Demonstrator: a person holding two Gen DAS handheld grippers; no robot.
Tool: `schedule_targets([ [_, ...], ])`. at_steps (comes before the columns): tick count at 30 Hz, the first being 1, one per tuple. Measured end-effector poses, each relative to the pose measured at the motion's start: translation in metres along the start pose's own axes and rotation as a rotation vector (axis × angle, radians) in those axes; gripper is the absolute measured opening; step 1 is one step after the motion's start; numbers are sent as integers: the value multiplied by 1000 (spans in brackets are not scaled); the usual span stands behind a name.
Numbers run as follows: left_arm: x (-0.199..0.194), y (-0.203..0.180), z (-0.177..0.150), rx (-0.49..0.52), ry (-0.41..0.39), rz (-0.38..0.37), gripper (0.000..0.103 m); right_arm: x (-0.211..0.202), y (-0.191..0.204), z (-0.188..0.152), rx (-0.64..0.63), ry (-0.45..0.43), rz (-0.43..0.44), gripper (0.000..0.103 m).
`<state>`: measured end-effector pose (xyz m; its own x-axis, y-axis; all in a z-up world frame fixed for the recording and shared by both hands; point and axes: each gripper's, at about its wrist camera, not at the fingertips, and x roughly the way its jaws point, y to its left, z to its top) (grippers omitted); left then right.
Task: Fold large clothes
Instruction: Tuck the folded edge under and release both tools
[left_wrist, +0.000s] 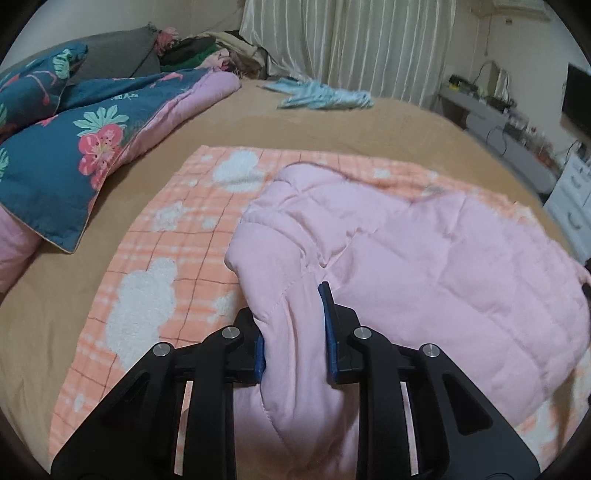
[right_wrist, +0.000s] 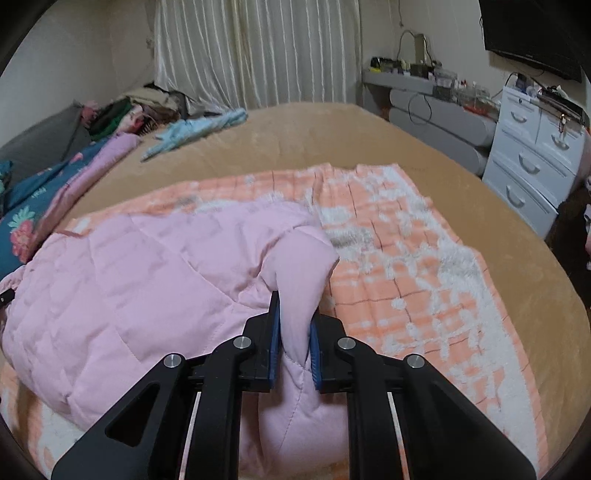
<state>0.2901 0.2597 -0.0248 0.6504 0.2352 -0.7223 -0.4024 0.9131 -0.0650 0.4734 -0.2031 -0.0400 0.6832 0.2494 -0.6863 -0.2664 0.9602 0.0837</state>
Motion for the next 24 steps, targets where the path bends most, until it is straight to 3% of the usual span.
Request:
schedule_targets([
  [9, 17, 4, -12, -2, 32, 5, 18, 26, -6, -18, 40, 58, 6, 14],
  [14, 3, 3, -10, 5, 26, 18, 27, 12, -8, -18, 52, 59, 3, 27],
  [16, -5, 4, -8, 9, 14, 20, 40, -2, -9, -18, 58, 38, 20, 56],
  [17, -12, 3, -8, 11, 5, 17, 43, -9, -8, -18, 61, 24, 26, 62],
  [18, -16, 2, -8, 16, -2, 20, 54, -17, -7, -19, 59, 8, 24, 69],
  [20, -32, -1, -9, 33, -34, 35, 76, -32, -4, -21, 49, -21, 28, 76],
  [24, -60, -11, -9, 59, -71, 9, 92, -62, 1, -24, 51, -64, 68, 91],
])
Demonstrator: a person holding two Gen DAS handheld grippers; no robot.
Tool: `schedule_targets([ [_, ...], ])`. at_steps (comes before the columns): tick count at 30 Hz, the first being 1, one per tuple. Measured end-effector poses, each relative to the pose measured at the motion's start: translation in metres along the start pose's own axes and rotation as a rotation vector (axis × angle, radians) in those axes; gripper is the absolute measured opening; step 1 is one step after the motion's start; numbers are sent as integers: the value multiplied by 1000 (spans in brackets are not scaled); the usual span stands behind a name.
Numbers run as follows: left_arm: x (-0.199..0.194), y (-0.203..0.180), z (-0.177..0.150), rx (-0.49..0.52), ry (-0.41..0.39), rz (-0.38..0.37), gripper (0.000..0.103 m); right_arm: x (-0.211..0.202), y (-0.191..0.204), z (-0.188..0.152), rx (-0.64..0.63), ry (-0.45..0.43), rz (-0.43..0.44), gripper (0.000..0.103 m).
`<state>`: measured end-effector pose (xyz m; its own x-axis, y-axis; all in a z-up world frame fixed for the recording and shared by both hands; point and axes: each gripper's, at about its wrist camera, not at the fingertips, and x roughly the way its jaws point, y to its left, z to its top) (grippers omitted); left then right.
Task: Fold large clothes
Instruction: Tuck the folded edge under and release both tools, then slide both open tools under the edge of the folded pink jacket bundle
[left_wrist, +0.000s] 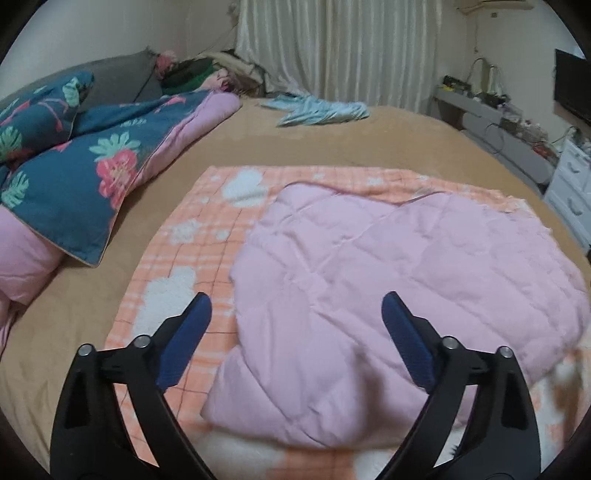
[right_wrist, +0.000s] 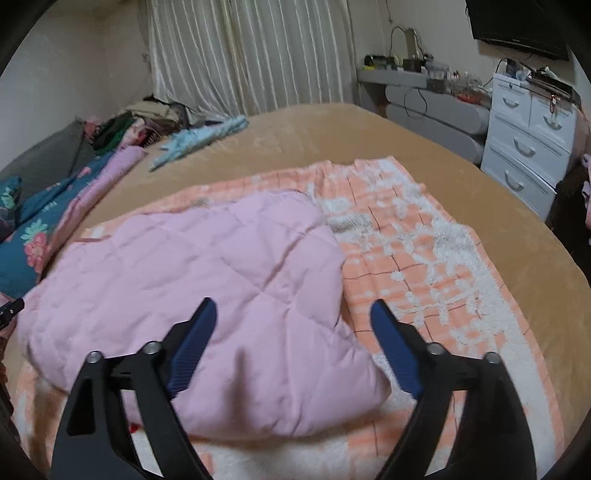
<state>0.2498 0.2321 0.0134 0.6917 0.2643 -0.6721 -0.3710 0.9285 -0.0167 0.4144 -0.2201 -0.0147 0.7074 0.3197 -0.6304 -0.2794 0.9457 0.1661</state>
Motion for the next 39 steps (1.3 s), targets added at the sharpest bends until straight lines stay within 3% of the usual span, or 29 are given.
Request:
schedule_targets([
  [4, -25, -9, 2, -3, -33, -44, 94, -26, 7, 0, -5, -45, 35, 97],
  [8, -41, -15, 3, -29, -31, -90, 94, -45, 17, -2, -24, -60, 51, 98],
  [25, -97, -45, -26, 20, -57, -122, 94, -114, 40, -21, -68, -139, 70, 99],
  [39, -115, -62, -64, 66, -37, -130, 94, -145, 41, -51, -31, -149, 100, 99],
])
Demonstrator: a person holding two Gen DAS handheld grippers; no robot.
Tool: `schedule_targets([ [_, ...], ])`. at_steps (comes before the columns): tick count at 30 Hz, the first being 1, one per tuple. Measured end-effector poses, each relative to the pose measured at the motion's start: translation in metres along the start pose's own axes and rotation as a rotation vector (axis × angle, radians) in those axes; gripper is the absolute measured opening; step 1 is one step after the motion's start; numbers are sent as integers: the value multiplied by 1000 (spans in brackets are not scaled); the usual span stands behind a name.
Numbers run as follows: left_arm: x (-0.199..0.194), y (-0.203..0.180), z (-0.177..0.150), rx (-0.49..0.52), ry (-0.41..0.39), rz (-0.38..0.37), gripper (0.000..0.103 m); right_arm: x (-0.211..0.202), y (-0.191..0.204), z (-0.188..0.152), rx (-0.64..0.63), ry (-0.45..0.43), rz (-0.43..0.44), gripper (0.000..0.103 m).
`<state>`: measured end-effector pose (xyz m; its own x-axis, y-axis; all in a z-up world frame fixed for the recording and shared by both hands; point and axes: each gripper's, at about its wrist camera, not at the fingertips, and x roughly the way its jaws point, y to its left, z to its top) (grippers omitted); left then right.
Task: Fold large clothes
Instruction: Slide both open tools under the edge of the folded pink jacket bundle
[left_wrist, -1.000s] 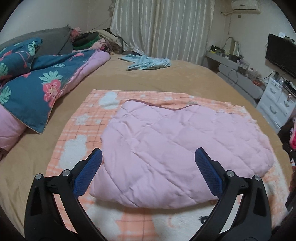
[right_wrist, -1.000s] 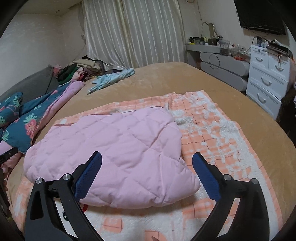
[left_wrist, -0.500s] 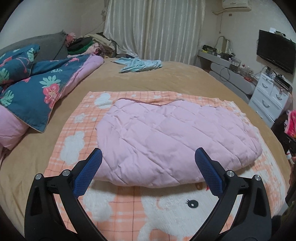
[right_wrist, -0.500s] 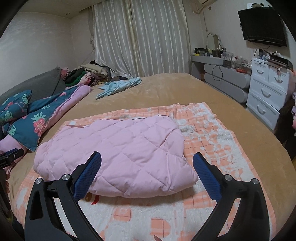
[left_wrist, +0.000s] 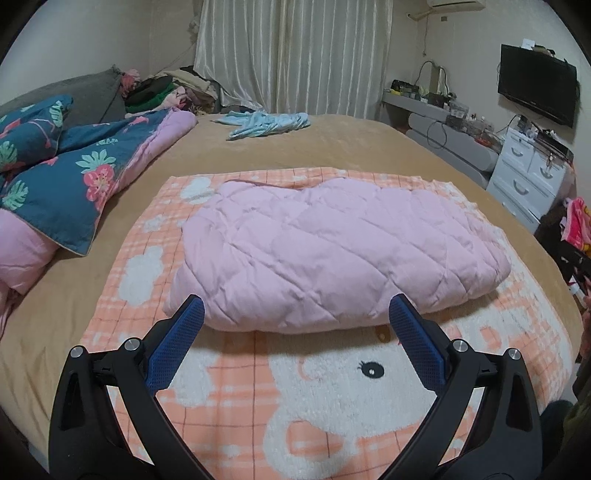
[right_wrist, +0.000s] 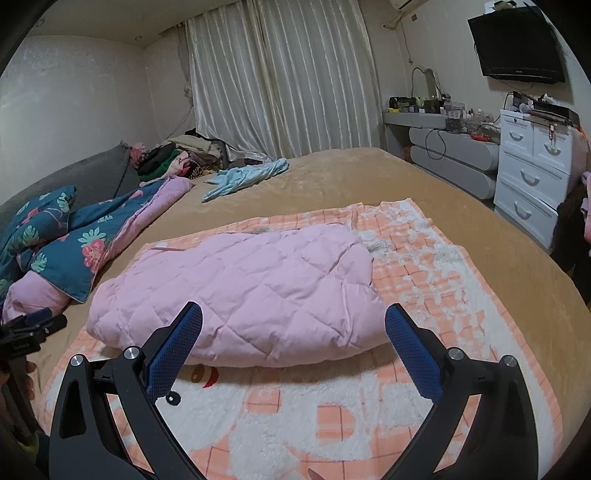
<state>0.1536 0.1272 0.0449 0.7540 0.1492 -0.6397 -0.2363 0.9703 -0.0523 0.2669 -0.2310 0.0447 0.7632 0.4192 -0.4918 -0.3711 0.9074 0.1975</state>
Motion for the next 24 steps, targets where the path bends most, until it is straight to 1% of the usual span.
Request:
schedule_targets([
  [6, 7, -5, -14, 11, 32, 2, 94, 1, -2, -11, 20, 26, -10, 99],
  [10, 25, -1, -27, -14, 84, 8, 94, 13, -10, -20, 68, 67, -29, 99],
  [11, 32, 3, -30, -34, 103, -4, 94, 18, -14, -23, 88, 81, -38, 99],
  [14, 48, 15, -38, -96, 151, -5, 94, 36, -25, -32, 139, 126, -75, 99],
  [16, 60, 25, -42, -155, 179, -20, 94, 48, -33, -38, 178, 151, -89, 99],
  [18, 73, 38, -45, -235, 203, -41, 94, 59, -43, -44, 226, 171, -92, 99],
  [20, 81, 46, -47, -294, 216, -54, 94, 67, -50, -48, 263, 186, -102, 99],
  [23, 91, 51, -44, -316, 215, -52, 94, 79, -58, -51, 315, 200, -100, 99],
  [24, 96, 55, -44, -344, 224, -60, 94, 83, -61, -52, 333, 203, -94, 99],
])
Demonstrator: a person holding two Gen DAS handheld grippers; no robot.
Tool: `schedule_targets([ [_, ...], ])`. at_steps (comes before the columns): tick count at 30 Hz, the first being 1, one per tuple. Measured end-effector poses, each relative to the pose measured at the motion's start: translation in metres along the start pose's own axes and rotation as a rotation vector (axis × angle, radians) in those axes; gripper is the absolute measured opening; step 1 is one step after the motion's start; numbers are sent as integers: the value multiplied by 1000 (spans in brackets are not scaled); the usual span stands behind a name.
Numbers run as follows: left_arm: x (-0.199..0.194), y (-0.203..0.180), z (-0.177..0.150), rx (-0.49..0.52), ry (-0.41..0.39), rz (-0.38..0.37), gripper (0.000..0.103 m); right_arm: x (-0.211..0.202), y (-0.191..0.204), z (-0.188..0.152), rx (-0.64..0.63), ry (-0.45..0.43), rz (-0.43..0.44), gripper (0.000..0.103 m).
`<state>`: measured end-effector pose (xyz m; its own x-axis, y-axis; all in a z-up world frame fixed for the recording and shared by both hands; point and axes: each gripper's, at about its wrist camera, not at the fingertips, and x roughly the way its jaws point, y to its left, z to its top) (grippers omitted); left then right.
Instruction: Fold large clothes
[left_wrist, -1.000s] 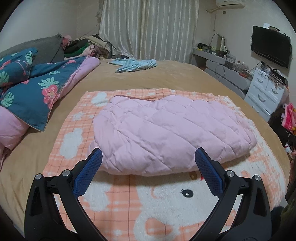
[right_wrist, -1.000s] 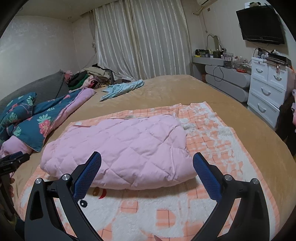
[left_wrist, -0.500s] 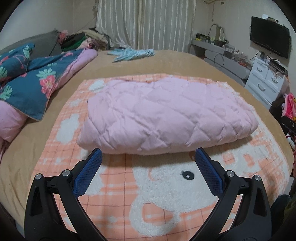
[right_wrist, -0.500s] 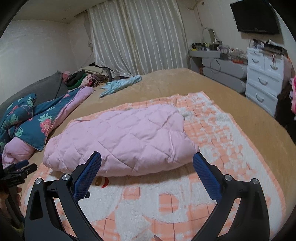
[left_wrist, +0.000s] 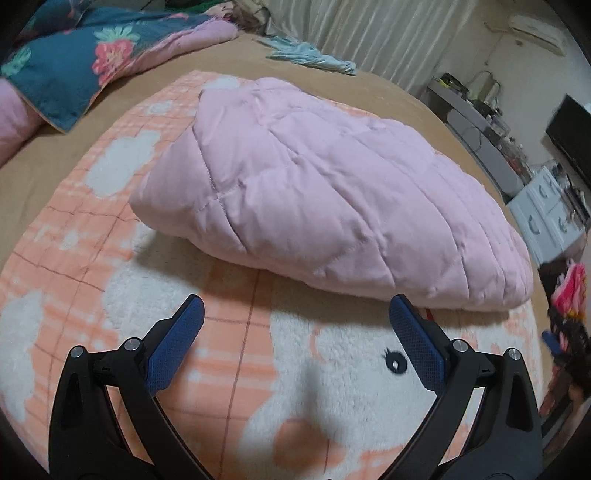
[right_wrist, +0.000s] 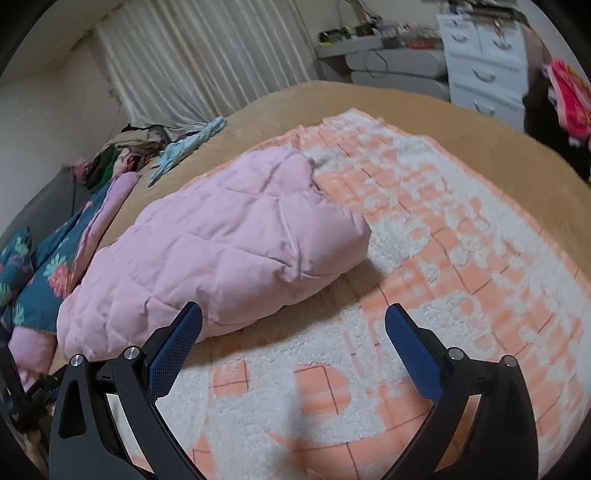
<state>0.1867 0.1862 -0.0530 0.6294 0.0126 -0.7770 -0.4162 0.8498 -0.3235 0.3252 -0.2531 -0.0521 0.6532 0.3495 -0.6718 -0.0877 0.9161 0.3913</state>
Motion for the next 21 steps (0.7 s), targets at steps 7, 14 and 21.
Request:
schedule_targets([
  [7, 17, 20, 18, -162, 10, -40, 94, 22, -3, 7, 64, 11, -15, 99],
  [14, 31, 33, 29, -262, 21, -63, 94, 43, -5, 14, 101, 32, -18, 99],
  [21, 44, 41, 26, -349, 29, -112, 94, 64, -8, 16, 154, 66, 0, 99],
])
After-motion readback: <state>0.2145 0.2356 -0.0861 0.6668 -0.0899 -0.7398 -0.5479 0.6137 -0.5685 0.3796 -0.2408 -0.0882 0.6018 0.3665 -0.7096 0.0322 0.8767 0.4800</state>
